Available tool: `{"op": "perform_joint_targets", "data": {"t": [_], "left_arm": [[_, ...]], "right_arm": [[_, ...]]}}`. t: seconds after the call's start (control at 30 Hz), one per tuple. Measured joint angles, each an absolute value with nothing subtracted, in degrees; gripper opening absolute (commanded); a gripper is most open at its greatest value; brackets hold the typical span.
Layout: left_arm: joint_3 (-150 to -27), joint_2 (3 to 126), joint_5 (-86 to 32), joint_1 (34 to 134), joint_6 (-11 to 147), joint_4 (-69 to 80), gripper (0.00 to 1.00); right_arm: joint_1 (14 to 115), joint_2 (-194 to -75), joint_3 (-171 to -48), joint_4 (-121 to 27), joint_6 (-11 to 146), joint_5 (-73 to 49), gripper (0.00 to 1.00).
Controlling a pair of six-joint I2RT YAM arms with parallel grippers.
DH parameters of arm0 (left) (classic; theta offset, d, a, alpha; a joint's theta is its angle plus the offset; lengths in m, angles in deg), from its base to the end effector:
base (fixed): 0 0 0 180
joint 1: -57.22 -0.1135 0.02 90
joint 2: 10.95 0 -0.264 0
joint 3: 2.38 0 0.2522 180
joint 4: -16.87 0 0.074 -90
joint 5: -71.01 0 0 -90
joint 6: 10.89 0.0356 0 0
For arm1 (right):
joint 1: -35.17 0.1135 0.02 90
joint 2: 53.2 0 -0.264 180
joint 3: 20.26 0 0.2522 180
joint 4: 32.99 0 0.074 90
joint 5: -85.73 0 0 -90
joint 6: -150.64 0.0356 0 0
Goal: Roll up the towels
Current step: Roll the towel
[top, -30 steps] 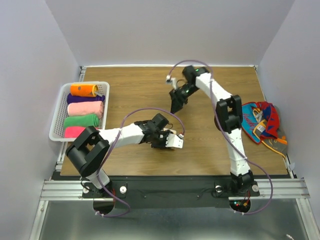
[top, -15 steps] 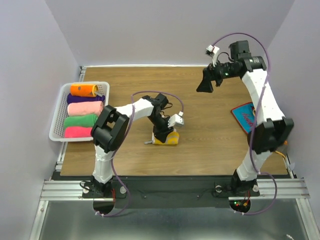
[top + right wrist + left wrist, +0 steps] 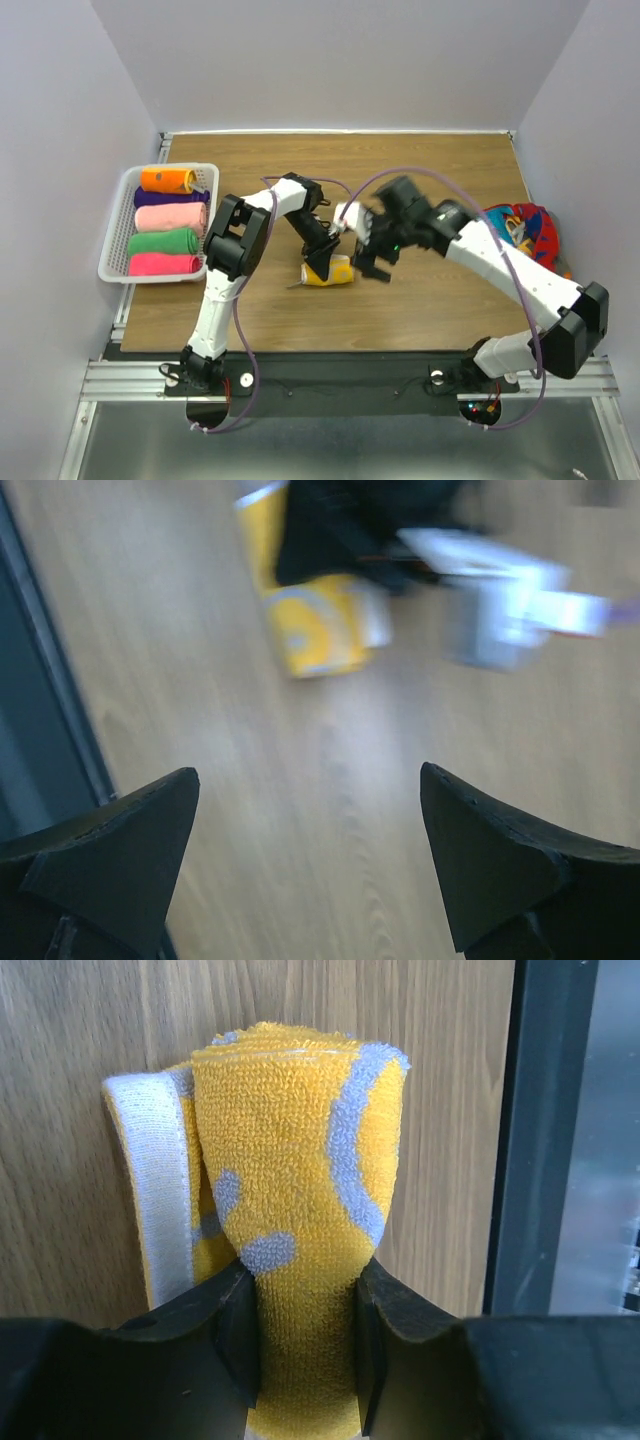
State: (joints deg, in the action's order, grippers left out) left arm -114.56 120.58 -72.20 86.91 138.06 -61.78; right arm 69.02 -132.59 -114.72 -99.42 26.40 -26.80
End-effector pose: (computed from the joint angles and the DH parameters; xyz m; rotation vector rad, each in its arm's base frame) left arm 0.3505 -0.2327 0.1332 1.8269 2.0068 -1.3623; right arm 0.2263 0.1682 0.3551 -1.4988 1.9157 0.4804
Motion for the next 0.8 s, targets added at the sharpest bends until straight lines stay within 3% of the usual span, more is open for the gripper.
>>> {"op": "perform_joint_targets", "data": {"t": [0.07, 0.23, 0.67, 0.8], "left_arm": [[-115.52, 121.43, -72.42, 86.7, 138.26, -63.02, 0.44], [-116.68, 122.5, -72.9, 86.39, 138.41, -64.75, 0.45], [-117.09, 123.2, -73.01, 85.95, 138.63, -66.69, 0.48], [-117.11, 123.25, -73.01, 85.78, 138.63, -67.0, 0.49]], "right_arm": [[77.35, -132.35, -107.95, -96.25, 26.36, -21.35, 0.94], [84.38, -135.33, -99.97, -86.0, 26.18, -12.06, 0.94], [88.1, -144.07, -92.76, -65.28, 21.24, -7.8, 0.95], [88.1, -147.57, -92.78, -63.11, 20.52, -7.89, 0.89]]}}
